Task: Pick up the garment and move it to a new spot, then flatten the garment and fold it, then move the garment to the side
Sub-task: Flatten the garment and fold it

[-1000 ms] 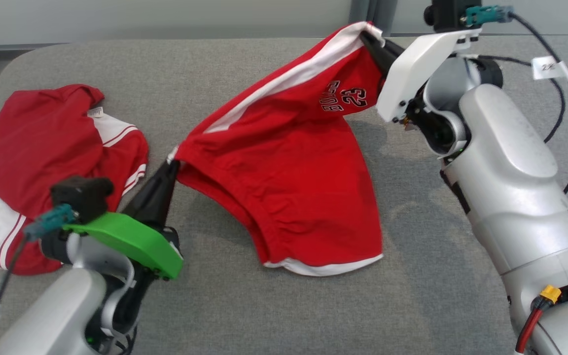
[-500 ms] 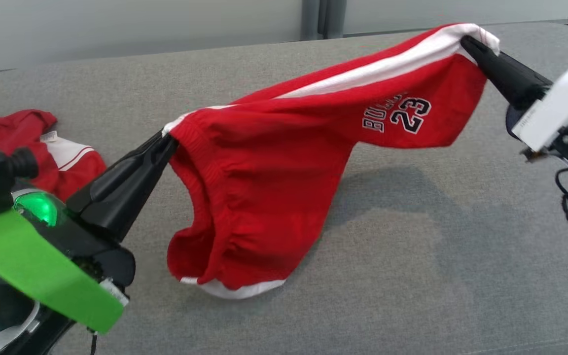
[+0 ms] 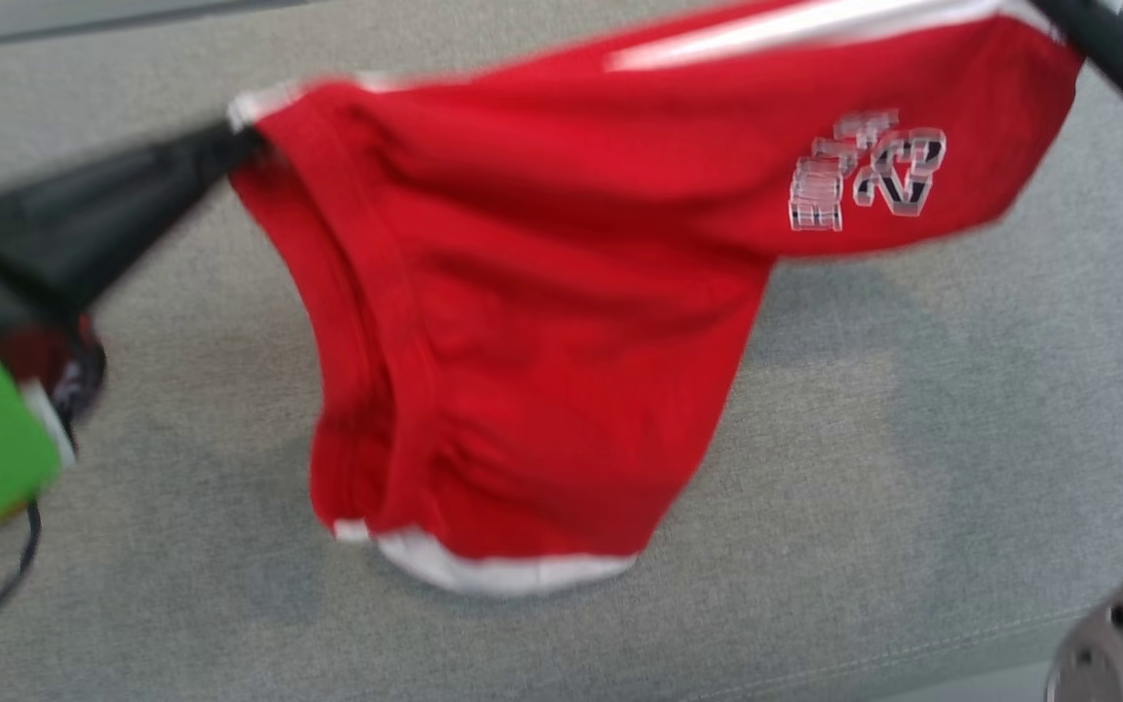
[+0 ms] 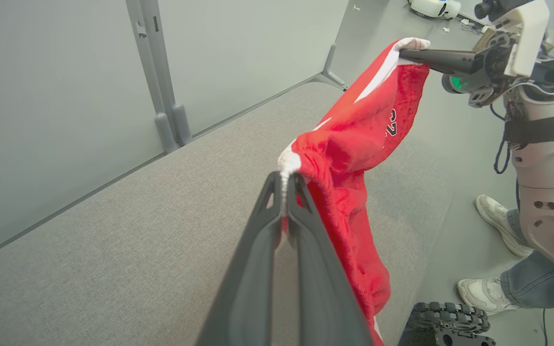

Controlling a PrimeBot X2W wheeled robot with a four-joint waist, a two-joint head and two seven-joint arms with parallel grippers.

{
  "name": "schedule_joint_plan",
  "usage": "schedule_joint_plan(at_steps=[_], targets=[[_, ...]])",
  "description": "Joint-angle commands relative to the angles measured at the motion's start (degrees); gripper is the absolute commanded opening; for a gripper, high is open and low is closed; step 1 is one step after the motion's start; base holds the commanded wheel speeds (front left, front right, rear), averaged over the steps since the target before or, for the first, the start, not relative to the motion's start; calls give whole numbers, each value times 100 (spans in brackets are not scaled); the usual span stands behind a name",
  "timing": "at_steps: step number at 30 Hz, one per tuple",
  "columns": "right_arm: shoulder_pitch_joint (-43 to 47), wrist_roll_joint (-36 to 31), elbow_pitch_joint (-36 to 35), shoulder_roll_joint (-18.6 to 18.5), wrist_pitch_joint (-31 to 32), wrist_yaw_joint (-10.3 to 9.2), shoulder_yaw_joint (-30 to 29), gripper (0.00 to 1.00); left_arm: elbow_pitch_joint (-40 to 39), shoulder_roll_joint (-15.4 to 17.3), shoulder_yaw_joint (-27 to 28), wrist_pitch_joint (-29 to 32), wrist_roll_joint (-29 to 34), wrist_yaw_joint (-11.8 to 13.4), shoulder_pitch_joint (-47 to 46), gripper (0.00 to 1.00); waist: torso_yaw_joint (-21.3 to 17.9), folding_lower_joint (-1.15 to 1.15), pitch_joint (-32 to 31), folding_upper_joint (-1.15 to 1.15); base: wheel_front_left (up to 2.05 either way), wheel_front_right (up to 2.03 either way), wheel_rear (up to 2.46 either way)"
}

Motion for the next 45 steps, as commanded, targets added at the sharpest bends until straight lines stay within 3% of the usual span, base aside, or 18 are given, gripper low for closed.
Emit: schedule_joint_plan(at_steps=[1, 4, 5, 7, 12, 13, 14, 17, 20, 22, 25, 30, 37, 40, 45], targets=[[-324, -132, 137, 34, -51, 4, 16, 0, 277, -133, -87, 107, 167, -43, -382, 0, -161, 0, 758, 0, 0, 0, 0], [-1303, -517, 811, 47, -581, 4, 58, 0, 1373, -687, -406, 268, 780, -154, -1545, 0, -91, 0, 1310, 0, 0, 0, 0], [-2096, -839, 1461, 48, -1144, 4, 121, 0, 2158, -1112, -691, 254, 1377, -334, -2429, 0, -34, 0, 1688, 0, 0, 0, 0], [-2995, -1244, 2122, 45, -1870, 4, 161, 0, 3018, -1624, -831, -121, 2064, -470, -3341, 0, 28, 0, 2056, 0, 0, 0, 0], [-5030, -1724, 3708, 52, -4148, 4, 277, 0, 4834, -2742, -1094, -2191, 3716, -1029, -5029, 0, 157, 0, 2634, 0, 0, 0, 0], [-5270, -1668, 3985, 50, -4578, 4, 388, 0, 5176, -2865, -1167, -2578, 3948, -1112, -5174, 0, 178, 0, 2659, 0, 0, 0, 0], [-5270, -1668, 3985, 50, -4578, 4, 388, 0, 5176, -2865, -1167, -2578, 3948, -1112, -5174, 0, 178, 0, 2659, 0, 0, 0, 0], [-5545, -1473, 4624, 54, -5494, 5, 813, 0, 5885, -3134, -1487, -3694, 4450, -1373, -5410, 0, 213, 0, 2604, 0, 0, 0, 0], [-5174, -1153, 4998, 45, -5982, 4, 1336, 0, 6475, -3203, -1879, -4681, 4808, -1484, -5089, 0, 170, 0, 2488, 0, 0, 0, 0], [-4548, -970, 5128, 40, -6214, 3, 1700, 0, 6837, -3275, -1984, -5156, 4722, -1509, -4548, 0, 130, 0, 2339, 0, 0, 0, 0], [-3298, -897, 5058, 44, -6354, 4, 2346, 0, 6934, -3384, -2059, -5337, 4711, -1538, -3518, 0, 123, 0, 2036, 0, 0, 0, 0], [-1288, -422, 4667, -256, -6302, -7, 2854, 0, 6195, -3285, -1585, -5337, 4991, -1551, -1556, 0, 97, 0, 1731, 0, 0, 0, 0], [376, 442, 3620, -988, -6036, -7, 3228, 0, 4992, -3194, -1347, -5334, 5397, -1554, 173, 0, 202, 0, 1199, 0, 0, 0, 0], [925, 831, 3270, -1321, -5728, -3, 3358, 0, 4308, -3033, -1713, -5333, 5654, -1556, 793, 0, 231, 0, 870, 0, 0, 0, 0], [1622, 1542, 2881, -1945, -5243, 3, 3167, 0, 3434, -2343, -2744, -5334, 5743, -1546, 1483, 0, 263, 0, 400, 0, 0, 0, 0]])
